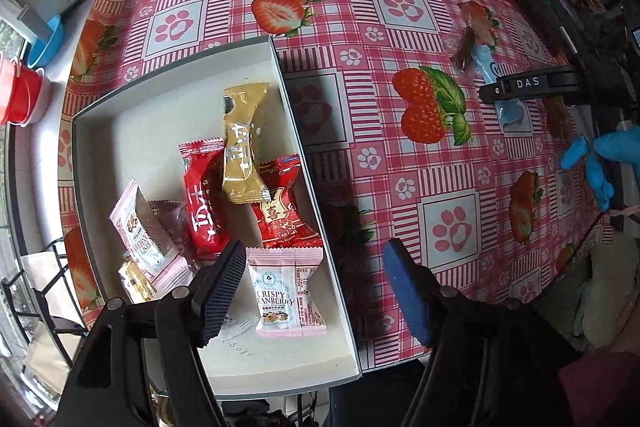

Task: Organize snacks
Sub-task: 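Grasp the blue packet with the right tool while the left tool grasps the clear-wrapped jerky stick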

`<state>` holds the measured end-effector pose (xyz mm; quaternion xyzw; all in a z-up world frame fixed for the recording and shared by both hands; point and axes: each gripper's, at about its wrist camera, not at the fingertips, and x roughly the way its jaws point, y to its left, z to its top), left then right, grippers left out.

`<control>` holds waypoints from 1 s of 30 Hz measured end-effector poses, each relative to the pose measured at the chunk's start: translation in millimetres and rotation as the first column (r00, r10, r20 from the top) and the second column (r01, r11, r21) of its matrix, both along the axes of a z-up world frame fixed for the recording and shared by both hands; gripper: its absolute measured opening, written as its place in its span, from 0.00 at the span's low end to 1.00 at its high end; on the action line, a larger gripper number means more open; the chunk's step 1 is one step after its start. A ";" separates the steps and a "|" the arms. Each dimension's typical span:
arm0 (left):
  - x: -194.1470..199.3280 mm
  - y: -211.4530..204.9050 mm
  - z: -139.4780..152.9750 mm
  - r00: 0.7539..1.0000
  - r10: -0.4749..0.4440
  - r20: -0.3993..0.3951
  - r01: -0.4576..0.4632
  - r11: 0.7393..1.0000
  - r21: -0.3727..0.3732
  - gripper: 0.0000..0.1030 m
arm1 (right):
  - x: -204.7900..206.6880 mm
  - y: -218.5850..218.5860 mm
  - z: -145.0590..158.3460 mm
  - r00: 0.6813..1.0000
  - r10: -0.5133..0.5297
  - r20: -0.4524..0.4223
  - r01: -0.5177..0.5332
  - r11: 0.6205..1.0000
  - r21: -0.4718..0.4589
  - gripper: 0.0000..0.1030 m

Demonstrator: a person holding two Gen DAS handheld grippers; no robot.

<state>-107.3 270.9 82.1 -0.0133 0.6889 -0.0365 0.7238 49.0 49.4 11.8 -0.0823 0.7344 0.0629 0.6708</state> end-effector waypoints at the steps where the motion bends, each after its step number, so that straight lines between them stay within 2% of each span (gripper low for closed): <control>1: 4.7 -4.6 0.2 1.000 -0.009 0.002 0.009 1.000 0.001 0.73 | 4.9 1.2 2.4 1.000 0.009 0.008 -0.009 1.000 0.002 0.67; 2: 11.3 -10.3 0.1 1.000 -0.019 0.006 0.019 1.000 0.001 0.73 | 1.5 14.5 2.5 1.000 0.015 0.017 -0.015 1.000 0.000 0.55; 3: 17.6 -16.2 0.2 1.000 -0.029 0.010 0.029 1.000 0.002 0.73 | 0.5 15.6 4.9 1.000 0.016 0.021 -0.016 1.000 0.004 0.40; 5: 33.9 -31.2 0.0 0.998 -0.051 0.023 0.051 0.999 0.004 0.73 | -8.6 8.4 9.3 1.000 0.013 0.016 -0.013 1.000 0.012 0.28; 10: 77.9 -79.8 -2.7 0.989 -0.138 0.061 0.138 0.990 -0.002 0.75 | -31.1 -29.9 8.5 0.999 -0.043 -0.011 0.044 0.997 0.061 0.28; 17: 142.7 -147.2 -25.5 0.960 -0.262 0.101 0.258 0.965 0.049 0.76 | -92.1 -89.5 3.5 0.987 -0.147 -0.071 0.152 0.985 0.076 0.28; 22: 173.0 -173.9 -55.8 0.956 -0.286 0.061 0.281 0.956 0.078 0.76 | -114.6 -103.5 3.2 0.977 -0.197 -0.082 0.205 0.974 0.101 0.29; 26: 179.8 -186.7 -75.2 0.954 -0.301 0.010 0.298 0.948 0.109 0.76 | -125.0 -97.7 -3.4 0.973 -0.213 -0.083 0.222 0.968 0.119 0.29; 28: 178.1 -188.0 -75.2 0.956 -0.293 0.016 0.291 0.952 0.095 0.72 | -121.5 -104.6 -0.5 0.974 -0.211 -0.084 0.220 0.968 0.123 0.29; 30: 175.6 -187.9 -73.6 0.958 -0.286 0.019 0.284 0.956 0.072 0.59 | -119.2 -93.4 -1.9 0.974 -0.209 -0.085 0.219 0.967 0.129 0.29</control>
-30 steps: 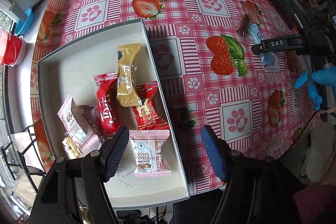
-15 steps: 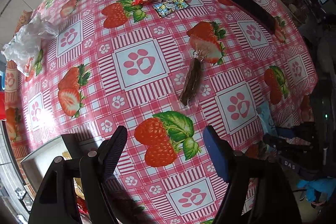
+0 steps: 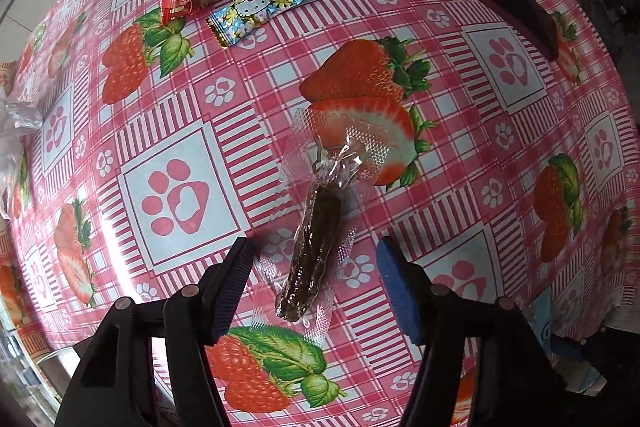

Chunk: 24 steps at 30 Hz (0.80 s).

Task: Organize snacks
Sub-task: 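Grasp the blue packet with the right tool while the left tool grasps the clear-wrapped jerky stick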

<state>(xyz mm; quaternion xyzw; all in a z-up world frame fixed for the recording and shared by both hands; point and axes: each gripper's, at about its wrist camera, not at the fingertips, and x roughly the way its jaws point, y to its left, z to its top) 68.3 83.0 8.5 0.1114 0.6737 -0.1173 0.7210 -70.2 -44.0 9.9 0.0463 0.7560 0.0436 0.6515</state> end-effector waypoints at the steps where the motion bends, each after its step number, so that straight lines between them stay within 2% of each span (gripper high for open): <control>1: -3.1 -2.0 1.7 1.000 -0.010 0.004 0.010 1.000 -0.004 0.54 | 1.3 5.1 0.1 1.000 0.000 0.001 0.000 1.000 0.003 0.29; 2: -6.5 -3.6 3.4 1.000 -0.026 0.009 0.026 1.000 -0.003 0.44 | 2.2 -9.5 3.7 1.000 -0.001 0.003 0.001 1.000 0.006 0.29; 3: -13.3 -4.6 2.8 0.999 -0.039 -0.002 0.039 0.999 0.002 0.43 | 2.4 -14.2 3.2 1.000 0.003 0.004 -0.003 1.000 0.005 0.29; 11: -115.9 30.4 -0.8 0.998 -0.005 -0.065 0.003 1.000 -0.028 0.44 | 1.8 -10.3 9.3 1.000 0.013 0.004 -0.013 1.000 -0.003 0.29; 13: -131.7 37.2 -3.8 0.997 0.009 -0.071 -0.008 1.000 0.005 0.54 | 2.0 -10.3 8.5 1.000 0.014 -0.001 -0.014 1.000 0.007 0.31; 14: -135.3 40.8 -7.3 0.996 0.027 -0.082 -0.026 0.999 0.020 0.67 | 2.2 -10.8 6.4 1.000 0.014 -0.005 -0.014 1.000 0.022 0.36; 15: -138.0 45.1 -10.3 0.995 0.050 -0.090 -0.048 0.999 0.023 0.72 | 2.4 -10.4 6.0 1.000 0.016 -0.007 -0.016 0.999 0.028 0.51; 17: -141.3 49.9 -10.9 0.995 0.066 -0.079 -0.066 0.998 0.006 0.74 | 2.8 -8.4 6.9 1.000 0.027 -0.003 -0.027 1.000 -0.006 0.68; 24: -133.1 48.3 -10.5 0.996 0.061 -0.070 -0.060 0.998 0.017 0.80 | 3.2 -8.3 8.8 1.000 0.022 -0.004 -0.022 0.999 -0.043 0.68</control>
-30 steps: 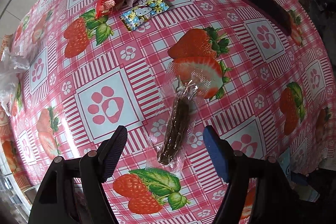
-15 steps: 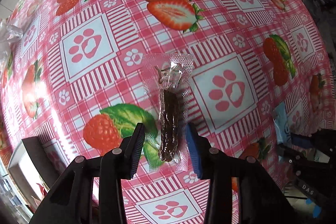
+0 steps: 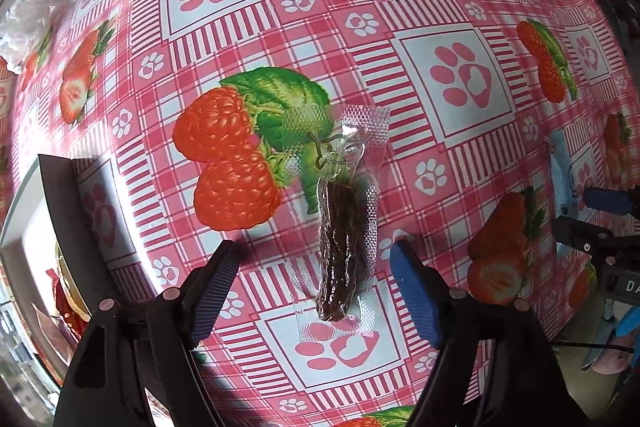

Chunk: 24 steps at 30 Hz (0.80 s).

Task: Organize snacks
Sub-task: 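Grasp the blue packet with the right tool while the left tool grasps the clear-wrapped jerky stick, then carry the blue packet and jerky stick into the tray and open both tools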

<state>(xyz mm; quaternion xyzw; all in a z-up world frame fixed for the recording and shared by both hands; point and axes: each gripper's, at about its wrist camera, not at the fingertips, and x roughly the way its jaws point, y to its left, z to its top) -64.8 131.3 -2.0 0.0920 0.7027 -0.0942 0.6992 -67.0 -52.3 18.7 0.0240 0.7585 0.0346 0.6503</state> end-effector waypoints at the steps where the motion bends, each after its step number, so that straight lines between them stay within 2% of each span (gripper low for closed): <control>1: 0.8 -2.9 -1.7 1.000 0.000 -0.002 0.000 1.000 0.001 0.81 | 0.5 -0.3 -1.0 1.000 -0.003 -0.002 0.003 1.000 -0.003 0.68; 5: 4.4 -17.9 -3.6 1.000 0.001 -0.004 -0.001 1.000 0.006 0.87 | 3.6 2.7 -7.5 1.000 0.007 0.003 -0.007 1.000 -0.025 0.68; 7: 3.9 -31.4 -7.3 1.000 -0.015 0.002 0.015 1.000 0.005 0.84 | 4.2 9.0 -8.1 0.999 0.042 0.004 -0.042 0.997 -0.057 0.67; 8: 2.3 -35.7 -5.3 1.000 -0.026 0.013 0.026 1.000 0.001 0.77 | 4.0 12.2 -7.2 0.998 0.064 0.010 -0.063 0.995 -0.074 0.61; 9: 0.9 -39.8 -2.4 0.999 -0.041 0.029 0.041 0.999 0.002 0.63 | 4.3 14.6 -5.2 0.997 0.077 0.022 -0.075 0.995 -0.067 0.45; 10: 0.1 -42.3 -0.2 0.998 -0.052 0.037 0.052 0.999 0.000 0.55 | 4.6 16.5 -2.6 0.996 0.084 0.028 -0.082 0.995 -0.057 0.31; 11: -0.2 -44.1 1.4 0.997 -0.061 0.038 0.061 0.998 -0.002 0.43 | 4.7 18.7 0.5 0.996 0.083 0.021 -0.082 0.995 -0.052 0.23; 16: -0.2 -31.1 9.1 1.000 -0.011 0.022 0.014 0.994 -0.109 0.40 | 4.9 14.7 8.0 1.000 0.016 0.026 -0.016 0.999 0.030 0.23; 24: -3.7 -9.9 40.0 0.996 0.036 0.078 -0.023 0.986 -0.168 0.40 | 15.0 36.6 37.9 0.998 0.030 0.060 -0.036 0.993 0.110 0.23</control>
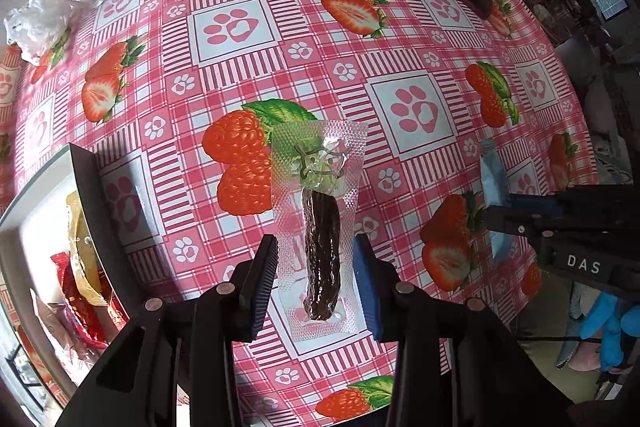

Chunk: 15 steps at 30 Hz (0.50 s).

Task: Organize snacks
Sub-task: 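Carry the blue packet and jerky stick into the tray and open both tools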

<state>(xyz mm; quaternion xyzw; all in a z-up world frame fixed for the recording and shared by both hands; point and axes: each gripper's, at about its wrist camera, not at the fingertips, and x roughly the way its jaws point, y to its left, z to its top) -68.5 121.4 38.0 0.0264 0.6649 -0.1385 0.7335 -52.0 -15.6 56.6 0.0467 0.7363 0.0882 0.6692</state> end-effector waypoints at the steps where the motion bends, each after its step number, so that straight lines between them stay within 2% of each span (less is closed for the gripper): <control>1: -0.8 2.9 3.4 1.000 0.004 0.008 -0.004 1.000 -0.001 0.41 | 2.3 4.2 2.8 1.000 0.004 0.003 -0.004 1.000 0.008 0.23; 9: -15.2 61.9 27.0 0.994 0.102 0.047 -0.102 0.995 -0.002 0.41 | 22.6 67.4 22.0 0.992 0.118 0.036 -0.119 0.993 0.027 0.23; 15: -29.1 115.6 40.1 0.975 0.210 0.068 -0.211 0.978 -0.002 0.41 | 34.7 130.3 36.2 0.970 0.234 0.064 -0.236 0.971 0.036 0.23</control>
